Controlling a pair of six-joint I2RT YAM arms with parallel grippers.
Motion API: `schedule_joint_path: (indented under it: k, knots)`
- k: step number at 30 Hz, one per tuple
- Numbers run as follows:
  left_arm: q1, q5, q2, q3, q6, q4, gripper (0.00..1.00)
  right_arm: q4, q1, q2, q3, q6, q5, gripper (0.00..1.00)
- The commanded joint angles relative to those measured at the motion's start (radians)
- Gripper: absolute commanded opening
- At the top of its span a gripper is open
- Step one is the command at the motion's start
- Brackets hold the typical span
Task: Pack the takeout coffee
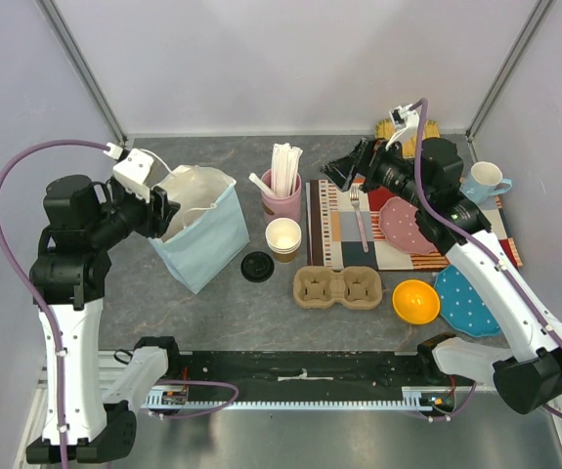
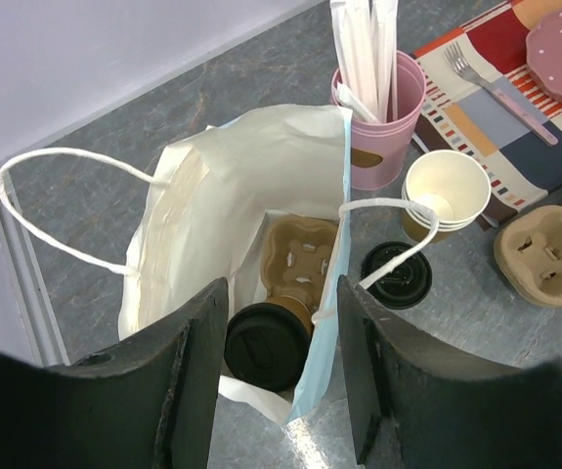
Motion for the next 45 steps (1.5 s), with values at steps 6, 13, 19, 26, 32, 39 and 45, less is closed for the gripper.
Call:
schedule_joint_path:
  k: [6, 13, 19, 26, 32, 39, 45]
  knots:
    - [-0.007, 0.182, 0.063, 0.121, -0.021, 0.072, 0.55, 0.057, 0.002, 0.017, 0.007, -0.012, 0.048, 0.98]
    - [-0.239, 0.138, 0.272, 0.345, -0.071, 0.012, 0.54, -0.038, 0.002, 0.005, 0.004, -0.035, 0.171, 0.98]
    - [-0.518, -0.060, 0.508, 0.516, -0.006, -0.002, 0.52, -0.053, -0.001, -0.041, -0.041, -0.046, 0.211, 0.98]
    - [-0.632, -0.258, 0.821, 0.687, 0.197, -0.080, 0.50, -0.111, -0.002, -0.102, -0.067, -0.086, 0.228, 0.98]
    - [-0.636, -0.445, 0.953, 0.696, 0.450, -0.089, 0.45, -0.138, -0.002, -0.155, -0.102, -0.106, 0.257, 0.98]
    - [-0.678, -0.594, 1.037, 0.683, 0.668, -0.169, 0.45, -0.142, -0.002, -0.136, -0.096, -0.106, 0.241, 0.98]
    - [-0.705, -0.591, 1.080, 0.669, 0.700, -0.203, 0.45, -0.145, -0.002, -0.139, -0.085, -0.111, 0.240, 0.98]
